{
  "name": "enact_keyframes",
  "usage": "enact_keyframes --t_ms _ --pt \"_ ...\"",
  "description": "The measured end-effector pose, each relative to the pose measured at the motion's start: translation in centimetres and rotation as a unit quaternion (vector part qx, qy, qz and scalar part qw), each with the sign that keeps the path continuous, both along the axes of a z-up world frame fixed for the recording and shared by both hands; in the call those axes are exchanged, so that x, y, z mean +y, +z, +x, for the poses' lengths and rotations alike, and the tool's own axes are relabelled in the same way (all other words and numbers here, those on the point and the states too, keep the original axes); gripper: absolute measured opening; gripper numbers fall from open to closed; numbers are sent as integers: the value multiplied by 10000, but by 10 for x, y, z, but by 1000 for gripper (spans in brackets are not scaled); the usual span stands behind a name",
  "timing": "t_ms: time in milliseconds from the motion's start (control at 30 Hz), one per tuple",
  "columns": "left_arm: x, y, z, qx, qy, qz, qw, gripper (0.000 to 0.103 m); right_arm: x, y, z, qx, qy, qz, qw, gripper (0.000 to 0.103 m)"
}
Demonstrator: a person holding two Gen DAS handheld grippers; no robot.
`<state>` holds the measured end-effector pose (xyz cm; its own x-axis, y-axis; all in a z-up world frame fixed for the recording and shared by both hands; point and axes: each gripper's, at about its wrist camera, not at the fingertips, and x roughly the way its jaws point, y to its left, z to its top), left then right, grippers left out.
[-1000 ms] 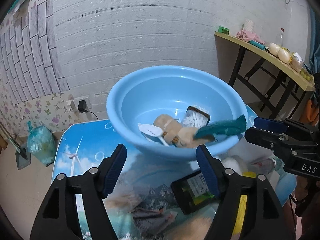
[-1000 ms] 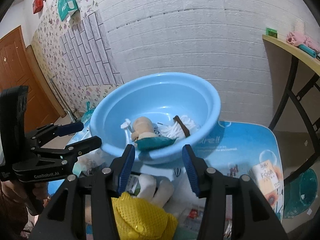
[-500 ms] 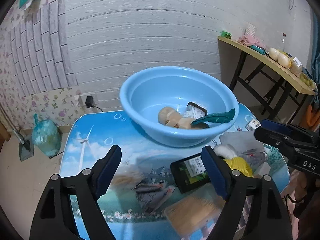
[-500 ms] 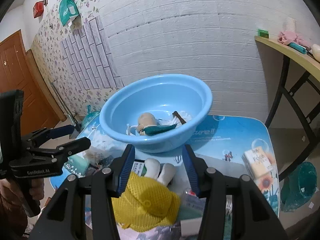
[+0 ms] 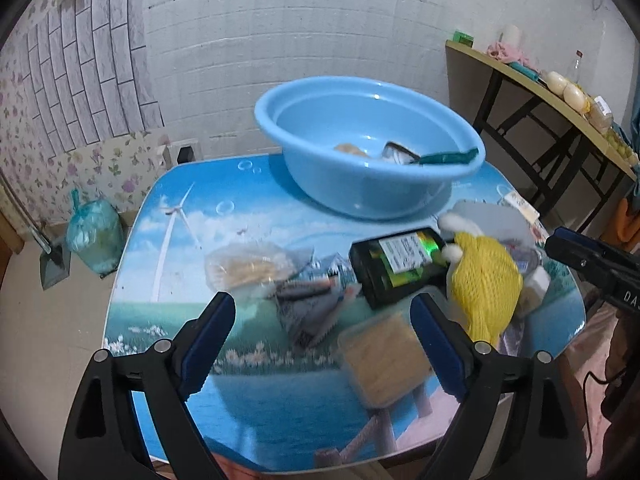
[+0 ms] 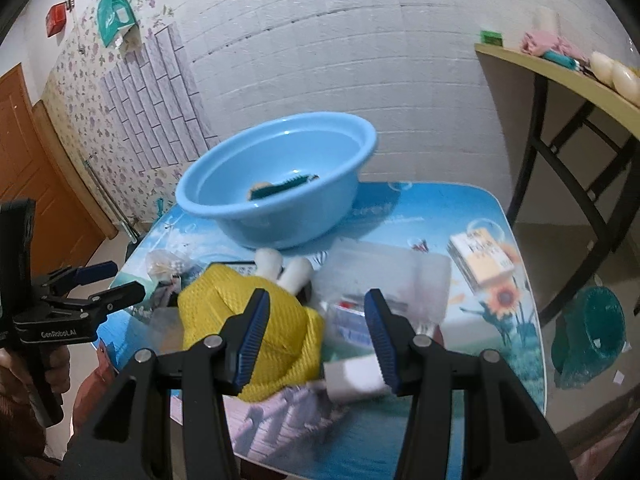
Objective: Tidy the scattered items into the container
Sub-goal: 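Move the left tool toward the clear toothpick box while the right tool approaches the white charger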
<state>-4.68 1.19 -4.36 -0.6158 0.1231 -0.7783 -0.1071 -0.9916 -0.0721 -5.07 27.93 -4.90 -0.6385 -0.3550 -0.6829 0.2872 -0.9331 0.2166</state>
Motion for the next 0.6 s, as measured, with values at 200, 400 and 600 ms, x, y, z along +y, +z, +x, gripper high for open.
enact_keyframes --t_ms 200,400,600 --pt "8 -12 11 -159 -125 136 9997 90 8 -8 9 -88 -90 99 9999 49" --pt "26 -22 22 -195 -522 110 9984 95 13 -17 16 -180 -151 224 9995 49" --pt "35 -30 21 -246 -698 49 9972 96 15 -27 17 -379 -135 315 9987 61"
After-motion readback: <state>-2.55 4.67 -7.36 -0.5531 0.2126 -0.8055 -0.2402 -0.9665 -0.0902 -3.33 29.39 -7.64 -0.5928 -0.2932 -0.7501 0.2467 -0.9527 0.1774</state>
